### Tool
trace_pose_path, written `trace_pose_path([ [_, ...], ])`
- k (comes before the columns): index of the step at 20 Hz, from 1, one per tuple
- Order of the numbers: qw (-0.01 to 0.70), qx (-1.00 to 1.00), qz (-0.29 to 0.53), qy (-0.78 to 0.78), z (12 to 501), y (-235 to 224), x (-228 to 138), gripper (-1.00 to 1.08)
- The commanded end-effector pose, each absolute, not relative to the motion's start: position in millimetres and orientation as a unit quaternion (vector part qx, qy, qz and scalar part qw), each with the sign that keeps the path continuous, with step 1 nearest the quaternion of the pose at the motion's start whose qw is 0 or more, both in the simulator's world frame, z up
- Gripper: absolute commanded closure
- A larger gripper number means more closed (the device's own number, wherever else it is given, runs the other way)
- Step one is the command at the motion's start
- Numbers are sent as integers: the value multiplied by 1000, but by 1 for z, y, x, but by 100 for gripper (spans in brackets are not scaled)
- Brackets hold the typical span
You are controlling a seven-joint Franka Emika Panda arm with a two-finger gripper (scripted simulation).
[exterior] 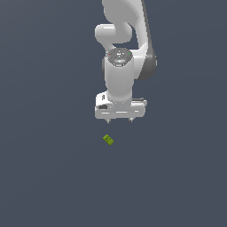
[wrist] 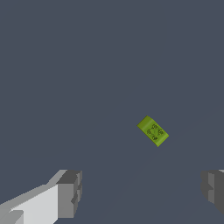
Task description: Pick up the object and move it to a goal position.
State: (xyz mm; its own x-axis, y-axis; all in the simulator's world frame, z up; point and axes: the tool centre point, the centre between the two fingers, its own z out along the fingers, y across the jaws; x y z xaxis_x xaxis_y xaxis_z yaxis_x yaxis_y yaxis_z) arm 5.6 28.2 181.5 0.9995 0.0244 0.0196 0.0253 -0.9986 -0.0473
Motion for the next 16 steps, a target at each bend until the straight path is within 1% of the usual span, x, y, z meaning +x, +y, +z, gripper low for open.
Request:
trace_pose_path([
  [1, 24, -1000, -9, -13, 181, 28, 6, -92],
  [8, 21, -999, -9, -36, 174, 24, 7, -92],
  [16, 14, -995, -8, -101, 154, 13, 10, -92],
])
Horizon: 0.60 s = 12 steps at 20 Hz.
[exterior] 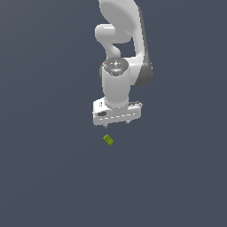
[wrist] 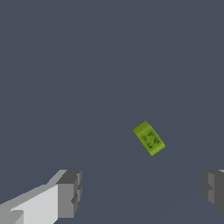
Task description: Pick up the object and move it to a goal position.
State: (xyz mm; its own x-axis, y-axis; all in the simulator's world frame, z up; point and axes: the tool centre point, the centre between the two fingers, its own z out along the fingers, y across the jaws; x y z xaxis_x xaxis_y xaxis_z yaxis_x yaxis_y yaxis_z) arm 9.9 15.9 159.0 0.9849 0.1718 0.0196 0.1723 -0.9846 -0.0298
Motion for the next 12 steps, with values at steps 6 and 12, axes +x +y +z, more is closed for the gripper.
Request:
trace_pose_path([
  [6, 8, -985, -6, -175, 132, 2, 13, -92],
  [12, 3, -968, -4, -252, 108, -10, 15, -92],
])
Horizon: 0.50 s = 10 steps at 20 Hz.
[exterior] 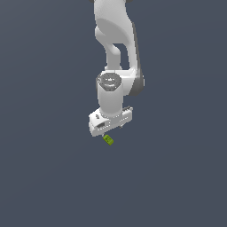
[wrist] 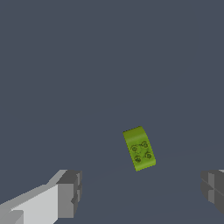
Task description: Pick up the object and move it to a goal position.
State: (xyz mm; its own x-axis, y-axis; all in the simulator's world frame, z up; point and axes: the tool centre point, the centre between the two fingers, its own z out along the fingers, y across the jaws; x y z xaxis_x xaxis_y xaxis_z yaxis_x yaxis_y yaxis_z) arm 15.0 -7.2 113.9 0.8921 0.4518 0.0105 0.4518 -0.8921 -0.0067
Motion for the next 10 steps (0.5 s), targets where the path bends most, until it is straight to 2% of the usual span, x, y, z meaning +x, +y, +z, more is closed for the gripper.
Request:
trace_pose_path([
  [1, 3, -964, -3, -265, 104, -12, 16, -92],
  [10, 0, -935, -1, -355, 75, -25, 16, -92],
])
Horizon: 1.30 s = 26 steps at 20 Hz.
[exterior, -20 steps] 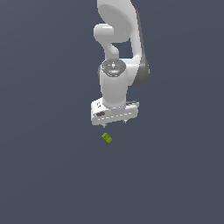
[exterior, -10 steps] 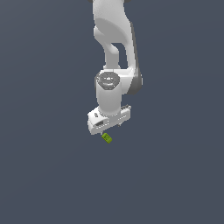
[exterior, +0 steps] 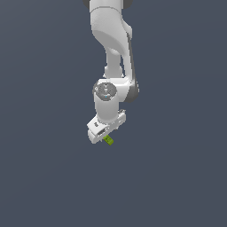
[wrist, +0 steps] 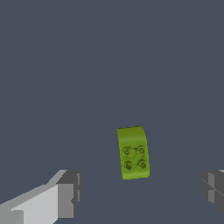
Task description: Pick up the object and move it to a goal position.
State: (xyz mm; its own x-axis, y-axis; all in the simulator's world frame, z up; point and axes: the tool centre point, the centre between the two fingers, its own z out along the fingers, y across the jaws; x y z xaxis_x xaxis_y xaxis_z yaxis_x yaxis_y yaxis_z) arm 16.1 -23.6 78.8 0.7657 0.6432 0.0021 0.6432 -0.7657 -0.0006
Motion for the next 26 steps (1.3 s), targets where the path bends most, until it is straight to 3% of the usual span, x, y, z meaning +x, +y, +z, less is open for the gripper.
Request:
trace_pose_path([
  [1, 0, -932, -1, -362, 73, -26, 16, -92],
  [15, 0, -920, 0, -392, 60, -31, 16, -92],
  [26, 0, -919, 0, -394, 16, -30, 15, -92],
])
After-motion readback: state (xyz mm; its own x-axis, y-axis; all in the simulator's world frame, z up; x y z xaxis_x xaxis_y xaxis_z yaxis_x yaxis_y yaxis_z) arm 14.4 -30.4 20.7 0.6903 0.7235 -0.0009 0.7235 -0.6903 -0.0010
